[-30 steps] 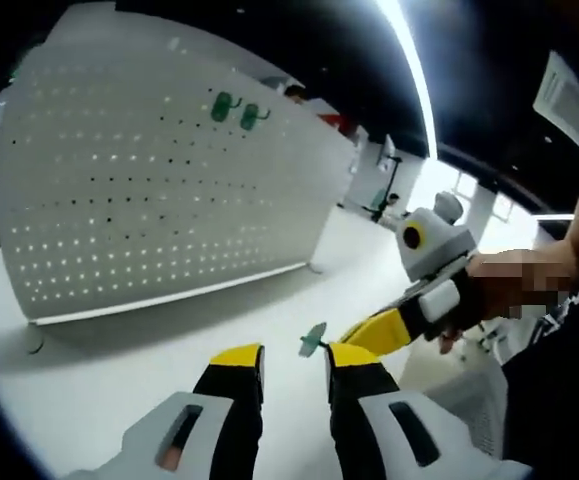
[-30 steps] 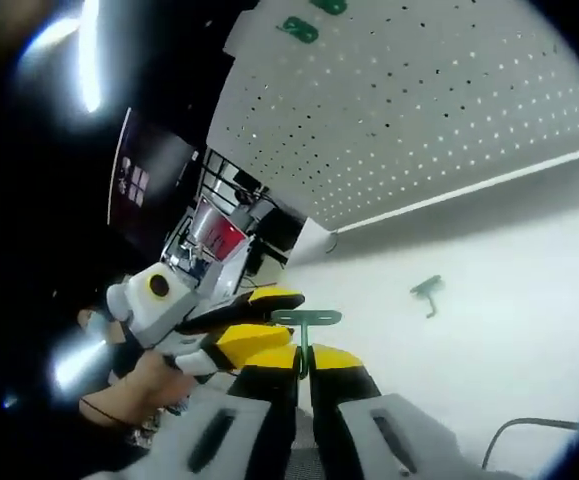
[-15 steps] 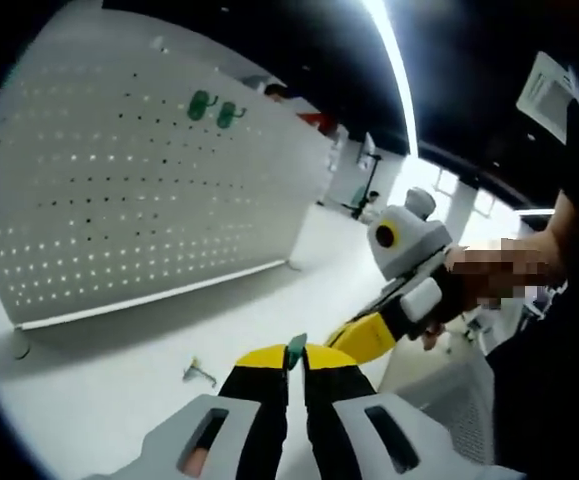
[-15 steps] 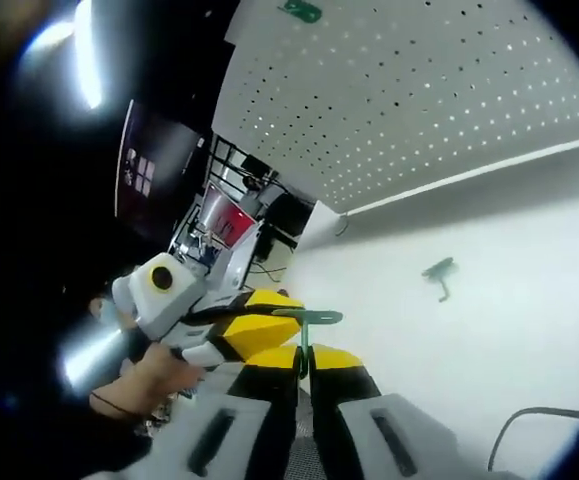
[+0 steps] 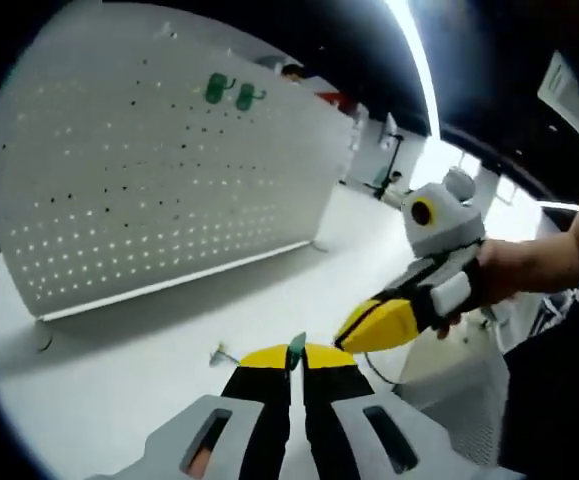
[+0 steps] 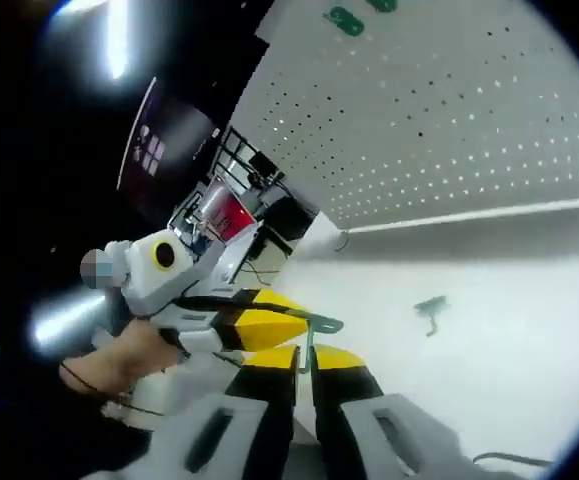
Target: Insert the hook assembly into the mounting plate slot until the hook locks in place.
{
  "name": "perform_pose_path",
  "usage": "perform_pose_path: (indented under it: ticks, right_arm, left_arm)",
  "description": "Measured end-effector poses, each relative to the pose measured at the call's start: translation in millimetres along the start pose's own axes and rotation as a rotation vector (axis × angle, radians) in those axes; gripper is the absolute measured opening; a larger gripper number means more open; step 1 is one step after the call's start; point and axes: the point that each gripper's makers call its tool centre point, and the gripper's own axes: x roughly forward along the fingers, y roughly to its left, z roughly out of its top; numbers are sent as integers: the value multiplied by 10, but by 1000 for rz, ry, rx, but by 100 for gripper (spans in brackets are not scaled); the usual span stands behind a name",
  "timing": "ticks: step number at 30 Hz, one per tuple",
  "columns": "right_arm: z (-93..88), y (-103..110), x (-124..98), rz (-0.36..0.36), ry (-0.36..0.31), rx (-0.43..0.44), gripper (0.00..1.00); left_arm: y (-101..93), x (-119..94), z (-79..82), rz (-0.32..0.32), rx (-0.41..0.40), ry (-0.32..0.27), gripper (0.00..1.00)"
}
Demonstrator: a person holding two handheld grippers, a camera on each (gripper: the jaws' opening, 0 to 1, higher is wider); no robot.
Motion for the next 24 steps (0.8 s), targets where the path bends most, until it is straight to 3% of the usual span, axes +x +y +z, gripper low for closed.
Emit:
perform_pose_path:
  ticks: [2, 5, 9, 14, 16, 18, 20, 24]
  right_arm:
    - [43, -20, -31, -42, 17, -139, 4]
    - [35, -29, -43, -100, 62, -323, 6]
    - [-86, 22, 17, -117, 131, -434, 6]
    - [-108, 138, 125, -145, 130, -626, 7]
    - [-125, 165, 177, -153, 133, -670, 7]
    - [-173, 164, 237, -146, 138, -666, 7]
    - [-217, 172, 284, -130, 131, -606, 7]
    - [-228, 182, 323, -149, 122, -694, 7]
  left_arm:
    - [97, -20, -35, 33, -61, 27, 2]
    - [162, -54, -17, 44, -163, 20, 2]
    - [219, -85, -30, 44, -301, 8, 2]
    - [187, -84, -94, 34, -330, 36, 2]
    - [177, -91, -160, 59, -312, 77, 2]
    - [134, -88, -175, 44, -331, 86, 2]
    - [61, -84, -158, 22, -382, 79, 2]
    - [-17, -105, -78, -19, -456, 42, 2]
